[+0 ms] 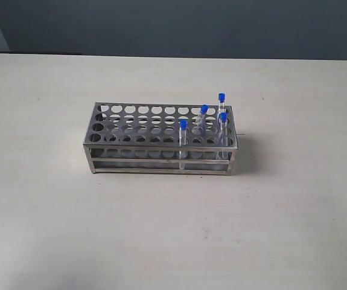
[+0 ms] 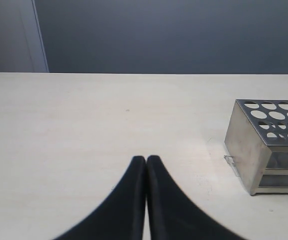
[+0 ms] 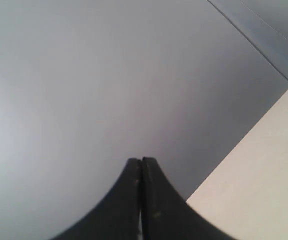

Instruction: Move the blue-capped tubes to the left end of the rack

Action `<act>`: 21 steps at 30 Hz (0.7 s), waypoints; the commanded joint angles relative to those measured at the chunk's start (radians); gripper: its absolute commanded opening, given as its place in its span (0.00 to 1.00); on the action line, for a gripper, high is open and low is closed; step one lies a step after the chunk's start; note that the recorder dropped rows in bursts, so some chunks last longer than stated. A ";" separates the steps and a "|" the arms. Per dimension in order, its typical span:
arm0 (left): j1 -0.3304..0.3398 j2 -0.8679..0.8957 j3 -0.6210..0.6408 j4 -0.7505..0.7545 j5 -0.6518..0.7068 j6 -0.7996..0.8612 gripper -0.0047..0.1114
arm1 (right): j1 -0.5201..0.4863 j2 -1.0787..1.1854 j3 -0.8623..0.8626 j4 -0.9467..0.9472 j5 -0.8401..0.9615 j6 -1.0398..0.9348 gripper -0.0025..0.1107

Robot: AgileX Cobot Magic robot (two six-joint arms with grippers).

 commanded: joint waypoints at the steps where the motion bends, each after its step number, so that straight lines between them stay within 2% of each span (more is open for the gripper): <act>1: -0.005 -0.004 -0.003 -0.003 -0.008 -0.005 0.05 | 0.002 -0.004 0.008 0.032 -0.012 -0.001 0.02; 8: -0.005 -0.004 -0.003 -0.003 -0.008 -0.005 0.05 | 0.002 -0.004 0.008 0.112 -0.027 0.096 0.02; 10: -0.005 -0.004 -0.003 -0.003 -0.008 -0.005 0.05 | 0.006 -0.004 0.008 0.083 0.035 0.095 0.02; 12: -0.005 -0.004 -0.003 -0.003 -0.008 -0.005 0.05 | 0.019 -0.004 -0.059 -0.092 0.187 0.032 0.02; 14: -0.005 -0.004 -0.003 -0.003 -0.008 -0.005 0.05 | 0.034 0.024 -0.166 -0.188 0.322 -0.101 0.02; 17: -0.005 -0.004 -0.003 -0.003 -0.008 -0.005 0.05 | 0.036 0.261 -0.333 -0.190 0.511 -0.305 0.02; 21: -0.005 -0.004 -0.003 -0.003 -0.007 -0.002 0.05 | 0.084 0.539 -0.481 -0.185 0.625 -0.479 0.02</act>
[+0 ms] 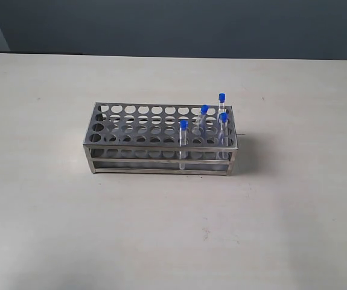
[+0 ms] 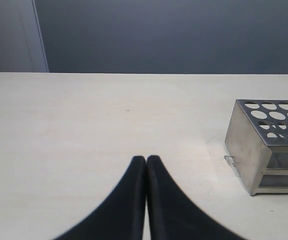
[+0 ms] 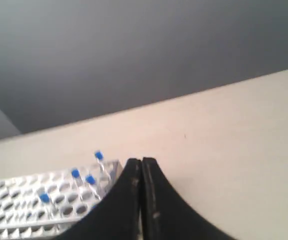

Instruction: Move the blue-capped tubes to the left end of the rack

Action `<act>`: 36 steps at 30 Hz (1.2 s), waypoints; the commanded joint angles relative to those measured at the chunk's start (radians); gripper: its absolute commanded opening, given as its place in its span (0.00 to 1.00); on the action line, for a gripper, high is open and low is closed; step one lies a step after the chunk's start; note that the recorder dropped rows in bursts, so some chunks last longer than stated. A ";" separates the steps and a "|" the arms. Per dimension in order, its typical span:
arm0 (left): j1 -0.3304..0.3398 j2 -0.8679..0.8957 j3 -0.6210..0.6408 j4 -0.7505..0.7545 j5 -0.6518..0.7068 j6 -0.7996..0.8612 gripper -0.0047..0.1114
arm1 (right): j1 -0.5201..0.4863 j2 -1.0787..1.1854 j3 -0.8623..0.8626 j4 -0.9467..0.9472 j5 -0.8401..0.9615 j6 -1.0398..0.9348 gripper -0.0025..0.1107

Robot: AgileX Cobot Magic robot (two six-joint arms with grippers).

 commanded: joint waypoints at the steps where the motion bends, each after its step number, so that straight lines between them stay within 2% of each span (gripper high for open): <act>1: -0.005 -0.004 -0.003 -0.003 -0.007 -0.002 0.05 | 0.073 0.318 -0.169 -0.015 0.132 -0.195 0.02; 5: -0.005 -0.004 -0.003 -0.003 -0.007 -0.002 0.05 | 0.191 0.646 -0.366 -0.036 0.186 -0.274 0.02; 8: -0.005 -0.004 -0.003 -0.003 -0.007 -0.002 0.05 | 0.322 0.968 -0.587 -0.171 0.210 -0.272 0.02; 13: -0.005 -0.004 -0.003 -0.003 -0.007 -0.002 0.05 | 0.450 1.244 -0.737 -0.254 0.194 -0.272 0.02; 15: -0.005 -0.004 -0.003 -0.003 -0.008 -0.002 0.05 | 0.493 1.315 -0.756 -0.258 0.132 -0.272 0.17; 16: -0.005 -0.004 -0.003 -0.003 -0.008 -0.002 0.05 | 0.497 1.326 -0.759 -0.258 0.114 -0.272 0.22; 17: -0.005 -0.004 -0.003 -0.003 -0.008 -0.002 0.05 | 0.504 1.343 -0.759 -0.255 0.079 -0.272 0.32; 19: -0.005 -0.004 -0.003 -0.003 -0.008 -0.002 0.05 | 0.504 1.363 -0.759 -0.255 0.061 -0.272 0.38; 30: -0.005 -0.004 -0.003 -0.003 -0.010 0.000 0.05 | 0.504 1.488 -0.759 -0.280 -0.002 -0.270 0.37; 33: -0.005 -0.004 -0.003 -0.003 -0.008 -0.001 0.05 | 0.504 1.517 -0.759 -0.280 -0.027 -0.270 0.33; 36: -0.005 -0.004 -0.003 -0.003 -0.008 -0.001 0.05 | 0.504 1.532 -0.759 -0.281 -0.037 -0.270 0.20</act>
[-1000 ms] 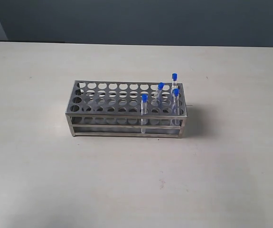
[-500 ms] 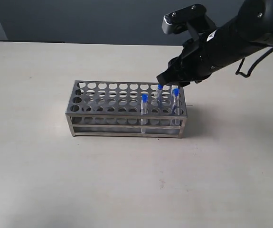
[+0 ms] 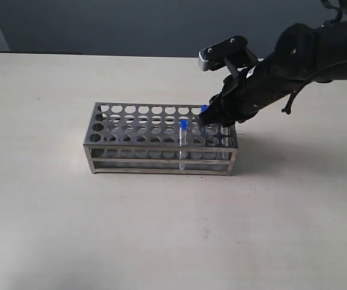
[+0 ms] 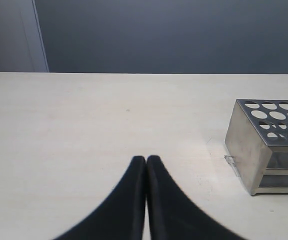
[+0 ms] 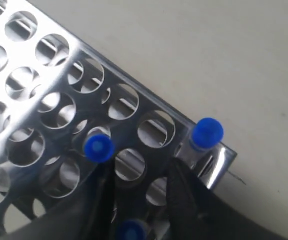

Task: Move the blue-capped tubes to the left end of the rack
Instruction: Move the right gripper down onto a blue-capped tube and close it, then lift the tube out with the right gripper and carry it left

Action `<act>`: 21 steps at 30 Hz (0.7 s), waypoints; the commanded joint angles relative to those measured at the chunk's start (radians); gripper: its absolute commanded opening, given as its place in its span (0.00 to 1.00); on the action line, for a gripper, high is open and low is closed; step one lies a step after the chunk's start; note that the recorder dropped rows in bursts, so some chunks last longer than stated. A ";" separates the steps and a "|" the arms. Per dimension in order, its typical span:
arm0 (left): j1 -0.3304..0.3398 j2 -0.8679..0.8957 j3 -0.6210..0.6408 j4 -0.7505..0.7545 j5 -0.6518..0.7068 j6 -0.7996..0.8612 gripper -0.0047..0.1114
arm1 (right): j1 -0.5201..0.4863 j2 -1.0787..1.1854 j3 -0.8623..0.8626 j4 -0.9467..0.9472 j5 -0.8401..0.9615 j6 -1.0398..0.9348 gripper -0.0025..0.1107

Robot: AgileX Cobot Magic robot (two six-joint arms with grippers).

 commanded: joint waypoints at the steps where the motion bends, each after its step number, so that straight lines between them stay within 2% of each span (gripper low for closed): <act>1: -0.005 -0.004 -0.003 -0.003 -0.006 -0.001 0.05 | 0.001 0.020 -0.007 -0.010 -0.026 -0.005 0.16; 4: -0.005 -0.004 -0.003 -0.003 -0.006 -0.001 0.05 | 0.001 0.020 -0.007 -0.010 -0.026 -0.005 0.02; 21: -0.005 -0.004 -0.003 -0.003 -0.006 -0.001 0.05 | 0.001 -0.119 -0.007 -0.010 0.045 -0.005 0.01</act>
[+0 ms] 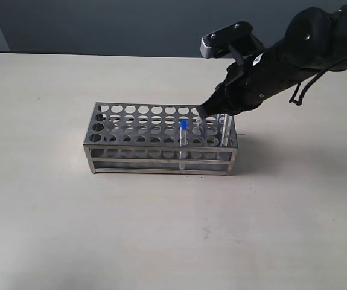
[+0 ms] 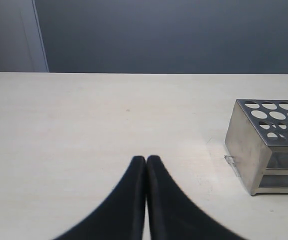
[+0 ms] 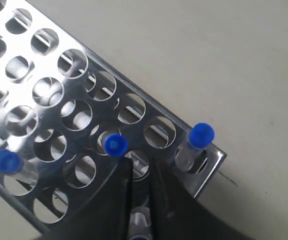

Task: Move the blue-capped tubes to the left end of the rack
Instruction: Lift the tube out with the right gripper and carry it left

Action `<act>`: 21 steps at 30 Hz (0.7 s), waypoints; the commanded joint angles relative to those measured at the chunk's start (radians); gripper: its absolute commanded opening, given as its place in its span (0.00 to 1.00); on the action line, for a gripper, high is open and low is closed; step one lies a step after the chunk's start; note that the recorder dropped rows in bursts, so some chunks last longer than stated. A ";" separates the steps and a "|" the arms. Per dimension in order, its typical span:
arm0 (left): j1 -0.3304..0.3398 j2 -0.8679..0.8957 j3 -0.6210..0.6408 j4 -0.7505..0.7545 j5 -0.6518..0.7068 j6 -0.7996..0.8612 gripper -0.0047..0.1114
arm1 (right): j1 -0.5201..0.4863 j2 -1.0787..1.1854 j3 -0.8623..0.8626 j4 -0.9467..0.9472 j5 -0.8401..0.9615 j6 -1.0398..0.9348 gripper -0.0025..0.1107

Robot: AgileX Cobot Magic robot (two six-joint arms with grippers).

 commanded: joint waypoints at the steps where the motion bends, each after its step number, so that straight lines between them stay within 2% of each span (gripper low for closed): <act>1: -0.005 -0.004 -0.003 -0.003 -0.006 -0.001 0.05 | -0.001 -0.047 -0.004 -0.005 0.007 -0.004 0.01; 17: -0.005 -0.004 -0.003 -0.003 -0.006 -0.001 0.05 | 0.001 -0.167 -0.004 0.073 0.036 -0.002 0.01; 21: -0.005 -0.004 -0.003 -0.003 -0.006 -0.001 0.05 | 0.040 -0.162 -0.048 0.066 0.076 -0.013 0.01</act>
